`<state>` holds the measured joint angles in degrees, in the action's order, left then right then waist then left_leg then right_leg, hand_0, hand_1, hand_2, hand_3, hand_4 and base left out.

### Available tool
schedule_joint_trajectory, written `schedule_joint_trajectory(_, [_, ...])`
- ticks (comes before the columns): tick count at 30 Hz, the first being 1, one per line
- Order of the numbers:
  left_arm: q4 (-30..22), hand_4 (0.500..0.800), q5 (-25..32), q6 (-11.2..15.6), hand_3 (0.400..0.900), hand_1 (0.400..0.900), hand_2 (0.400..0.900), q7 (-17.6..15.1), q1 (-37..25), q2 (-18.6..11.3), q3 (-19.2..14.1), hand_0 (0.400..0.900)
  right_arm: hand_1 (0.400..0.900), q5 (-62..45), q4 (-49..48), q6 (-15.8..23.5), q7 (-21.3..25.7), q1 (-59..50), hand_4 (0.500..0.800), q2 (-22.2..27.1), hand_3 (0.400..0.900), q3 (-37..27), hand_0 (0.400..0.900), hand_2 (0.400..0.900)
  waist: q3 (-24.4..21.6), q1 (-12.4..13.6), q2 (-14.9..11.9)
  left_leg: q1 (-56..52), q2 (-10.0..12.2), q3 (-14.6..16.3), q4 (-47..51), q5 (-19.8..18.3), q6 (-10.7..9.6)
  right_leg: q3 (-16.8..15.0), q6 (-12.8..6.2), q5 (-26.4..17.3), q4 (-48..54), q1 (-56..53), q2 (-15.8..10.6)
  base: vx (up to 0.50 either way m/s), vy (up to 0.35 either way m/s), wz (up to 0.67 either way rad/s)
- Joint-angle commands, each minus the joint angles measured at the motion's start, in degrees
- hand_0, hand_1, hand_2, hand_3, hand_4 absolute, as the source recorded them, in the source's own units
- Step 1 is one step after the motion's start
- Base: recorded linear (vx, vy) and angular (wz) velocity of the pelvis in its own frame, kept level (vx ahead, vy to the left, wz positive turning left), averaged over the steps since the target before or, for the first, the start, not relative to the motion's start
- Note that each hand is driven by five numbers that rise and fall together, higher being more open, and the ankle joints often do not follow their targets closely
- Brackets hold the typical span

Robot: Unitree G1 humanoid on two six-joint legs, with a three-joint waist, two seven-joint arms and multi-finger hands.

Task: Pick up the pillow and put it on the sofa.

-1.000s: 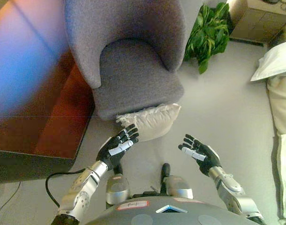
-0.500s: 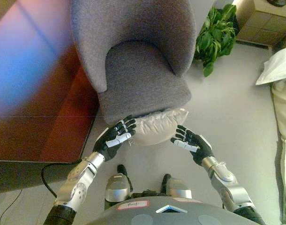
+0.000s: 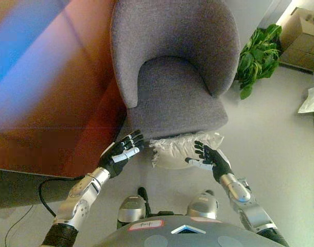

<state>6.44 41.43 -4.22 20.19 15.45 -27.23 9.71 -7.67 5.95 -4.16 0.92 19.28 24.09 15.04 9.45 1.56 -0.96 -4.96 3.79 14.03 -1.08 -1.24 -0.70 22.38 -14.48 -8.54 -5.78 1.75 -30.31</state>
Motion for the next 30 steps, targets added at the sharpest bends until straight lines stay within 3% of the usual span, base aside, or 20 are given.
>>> schedule_joint_trajectory(1, [-5.94,0.800,2.77,4.07,0.900,0.900,0.900,-0.41,-0.04,-1.57,-1.73,0.900,0.900,2.98,-5.35,2.51,1.74,-2.76,0.800,2.24,0.900,-3.98,0.900,0.900,-2.65,-0.41,-2.18,0.77,5.19,1.41,-0.11,-0.73,-4.07,-2.46,-0.52,-8.16,1.92,-0.95,2.72,0.18,-0.202,0.37])
schedule_joint_trajectory(6, [-7.07,0.800,3.47,2.52,0.900,0.900,0.900,-1.68,2.34,-0.59,-3.99,0.900,0.900,5.39,-4.46,0.25,1.70,-2.63,0.800,3.49,0.900,-5.14,0.900,0.900,-3.45,0.27,-2.60,1.65,10.28,0.66,-1.80,1.01,-6.80,-1.53,-0.18,-2.58,6.28,-3.99,6.47,0.16,-0.194,0.24])
schedule_joint_trajectory(11, [-8.68,0.800,4.92,1.57,0.900,0.900,0.900,-1.05,4.68,-0.05,-5.58,0.900,0.900,20.55,-4.28,1.30,6.51,-3.57,0.800,7.74,0.900,-6.75,0.900,0.900,-2.68,0.26,-2.24,2.16,13.56,2.14,-4.30,1.20,-8.06,-0.95,0.08,-1.59,7.23,-4.57,7.83,0.10,-0.100,0.16])
schedule_joint_trajectory(17, [-8.92,0.800,8.89,2.61,0.900,0.900,0.900,-1.64,1.99,-3.03,-5.71,0.900,0.900,38.85,-4.49,1.87,12.91,-10.22,0.800,14.04,0.900,-4.90,0.900,0.900,1.92,0.59,-1.40,8.62,14.88,-1.99,-11.32,-1.10,-8.39,-3.59,0.20,-0.21,0.43,2.65,5.81,-0.04,-0.024,0.20])
schedule_joint_trajectory(23, [-7.37,0.800,11.01,8.17,0.900,0.900,0.900,-5.80,-1.70,-5.39,-5.18,0.900,0.900,38.12,-4.10,2.65,14.70,-17.86,0.800,16.90,0.900,-1.62,0.900,0.900,8.78,1.01,-1.64,21.68,17.67,-9.38,-23.80,-4.68,-9.01,-10.65,0.35,3.74,-14.15,18.30,1.85,-0.16,-0.038,0.13])
schedule_joint_trajectory(26, [-7.21,0.800,12.08,9.80,0.900,0.900,0.900,-7.71,-2.98,-5.14,-5.06,0.900,0.900,37.04,-3.81,3.08,14.70,-20.20,0.800,17.82,0.900,-1.06,0.900,0.900,10.54,1.36,-1.58,27.57,18.47,-10.41,-28.56,-6.23,-9.32,-12.47,0.30,5.87,-19.93,24.60,-0.04,-0.13,0.002,0.14])
schedule_joint_trajectory(30, [-7.01,0.800,12.69,10.78,0.900,0.900,0.900,-9.61,-3.85,-4.85,-4.23,0.900,0.900,36.34,-1.78,3.58,15.66,-24.34,0.800,18.99,0.900,-0.22,0.900,0.900,12.14,1.86,-0.65,34.45,19.40,-10.67,-34.94,-8.17,-9.49,-14.08,0.41,8.51,-27.38,32.04,-0.66,-0.13,0.019,0.17])
